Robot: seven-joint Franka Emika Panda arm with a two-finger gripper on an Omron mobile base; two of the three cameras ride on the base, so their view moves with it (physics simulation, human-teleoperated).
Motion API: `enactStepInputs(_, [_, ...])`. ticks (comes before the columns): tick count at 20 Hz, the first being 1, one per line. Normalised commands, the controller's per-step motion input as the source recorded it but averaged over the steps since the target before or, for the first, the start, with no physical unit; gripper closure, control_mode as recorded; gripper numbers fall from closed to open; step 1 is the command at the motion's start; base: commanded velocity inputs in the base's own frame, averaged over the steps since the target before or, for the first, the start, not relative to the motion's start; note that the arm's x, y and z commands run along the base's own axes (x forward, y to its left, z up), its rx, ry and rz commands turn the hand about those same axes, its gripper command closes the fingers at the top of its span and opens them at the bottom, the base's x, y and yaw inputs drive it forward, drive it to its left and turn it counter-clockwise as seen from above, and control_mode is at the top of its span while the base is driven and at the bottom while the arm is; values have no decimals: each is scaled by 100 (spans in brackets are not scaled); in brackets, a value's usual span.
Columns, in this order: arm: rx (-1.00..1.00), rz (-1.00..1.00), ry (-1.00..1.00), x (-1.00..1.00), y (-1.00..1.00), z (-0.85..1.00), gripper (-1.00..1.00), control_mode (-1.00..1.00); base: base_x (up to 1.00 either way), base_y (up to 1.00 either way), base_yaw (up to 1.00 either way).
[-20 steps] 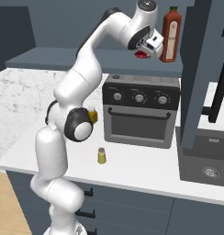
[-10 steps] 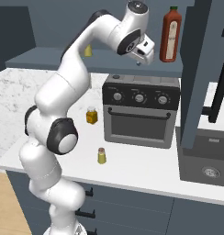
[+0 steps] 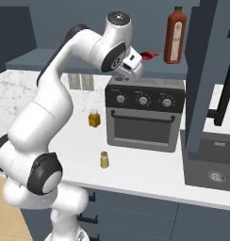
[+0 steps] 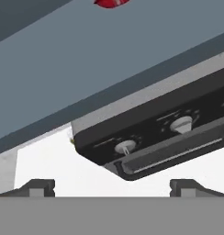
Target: Put the shaker and condiment bottle from the counter next to their counterparts in the cabinet.
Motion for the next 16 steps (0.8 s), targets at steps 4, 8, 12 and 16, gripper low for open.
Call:
enactStepInputs(4, [-2,0,0,-77,42,-14,-100,-100,0,0,0])
enactStepInputs(8, [-3,0,0,-72,40,-12,-100,-100,0,0,0])
enactStepInputs(12, [-5,0,0,-56,40,-12,-100,-100,0,0,0])
enactStepInputs(16, [-13,1,0,-36,39,-22,-100,-100,0,0,0])
